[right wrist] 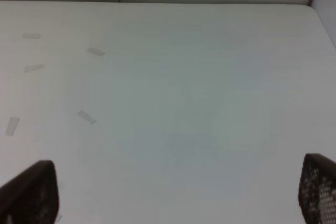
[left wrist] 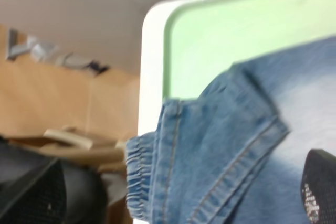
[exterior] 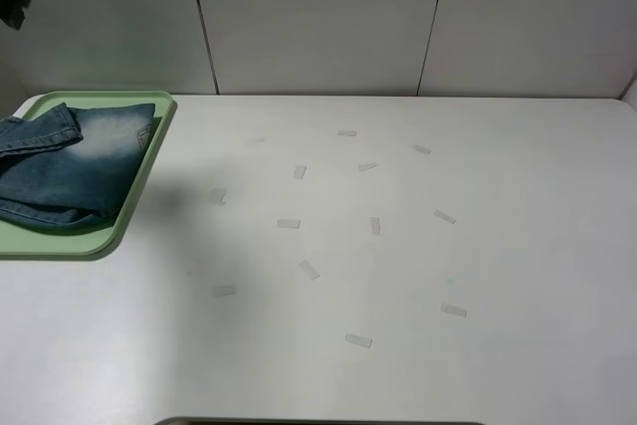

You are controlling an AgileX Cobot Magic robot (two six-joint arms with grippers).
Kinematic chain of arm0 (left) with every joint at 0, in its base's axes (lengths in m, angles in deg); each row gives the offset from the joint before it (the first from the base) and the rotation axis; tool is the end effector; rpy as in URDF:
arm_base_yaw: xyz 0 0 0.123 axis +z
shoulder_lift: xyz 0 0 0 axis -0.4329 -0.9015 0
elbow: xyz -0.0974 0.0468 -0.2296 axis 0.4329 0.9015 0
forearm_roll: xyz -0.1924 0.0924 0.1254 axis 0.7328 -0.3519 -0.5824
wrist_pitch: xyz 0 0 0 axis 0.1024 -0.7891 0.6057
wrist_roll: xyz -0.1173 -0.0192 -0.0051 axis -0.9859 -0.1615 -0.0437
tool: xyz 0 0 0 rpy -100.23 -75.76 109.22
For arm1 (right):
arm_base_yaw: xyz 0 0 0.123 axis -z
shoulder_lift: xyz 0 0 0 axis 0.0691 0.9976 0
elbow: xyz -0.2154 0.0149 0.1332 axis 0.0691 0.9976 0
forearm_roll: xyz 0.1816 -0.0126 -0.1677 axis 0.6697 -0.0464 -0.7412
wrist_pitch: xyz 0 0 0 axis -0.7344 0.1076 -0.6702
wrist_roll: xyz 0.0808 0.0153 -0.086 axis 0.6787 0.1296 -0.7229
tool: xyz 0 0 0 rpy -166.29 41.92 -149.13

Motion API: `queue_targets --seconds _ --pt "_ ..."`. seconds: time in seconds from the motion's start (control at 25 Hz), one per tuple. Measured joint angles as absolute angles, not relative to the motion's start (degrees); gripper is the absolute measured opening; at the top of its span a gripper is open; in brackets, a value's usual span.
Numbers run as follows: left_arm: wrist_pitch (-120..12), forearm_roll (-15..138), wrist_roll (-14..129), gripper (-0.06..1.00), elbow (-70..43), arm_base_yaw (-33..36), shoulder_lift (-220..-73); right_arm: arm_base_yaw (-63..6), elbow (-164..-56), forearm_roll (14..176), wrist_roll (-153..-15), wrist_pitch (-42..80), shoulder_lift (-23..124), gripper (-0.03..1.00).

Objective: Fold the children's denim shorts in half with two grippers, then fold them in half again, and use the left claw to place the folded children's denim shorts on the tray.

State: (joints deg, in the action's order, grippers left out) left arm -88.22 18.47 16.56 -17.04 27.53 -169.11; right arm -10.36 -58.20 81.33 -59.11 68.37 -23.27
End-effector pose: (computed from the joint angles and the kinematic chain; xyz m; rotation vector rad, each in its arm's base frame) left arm 0.3929 0.0492 0.2824 0.1532 2.3114 0.5294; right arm 0.0506 -0.0041 0.2660 -0.0746 1.9947 -0.0181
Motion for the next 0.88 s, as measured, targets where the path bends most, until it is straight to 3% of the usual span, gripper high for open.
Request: queue_targets --seconds 0.24,0.64,0.88 --pt "-86.6 24.6 18.2 0.88 -12.2 27.5 -157.5 -10.4 -58.2 81.3 -59.1 68.4 -23.3 0.69" --pt "-75.3 33.6 20.8 0.88 8.6 27.6 -130.0 -10.4 -58.2 81.3 -59.1 68.4 -23.3 0.69" --pt "-76.1 34.0 19.4 0.88 16.9 27.6 -111.2 -10.4 -58.2 81.3 -59.1 68.4 -23.3 0.69"
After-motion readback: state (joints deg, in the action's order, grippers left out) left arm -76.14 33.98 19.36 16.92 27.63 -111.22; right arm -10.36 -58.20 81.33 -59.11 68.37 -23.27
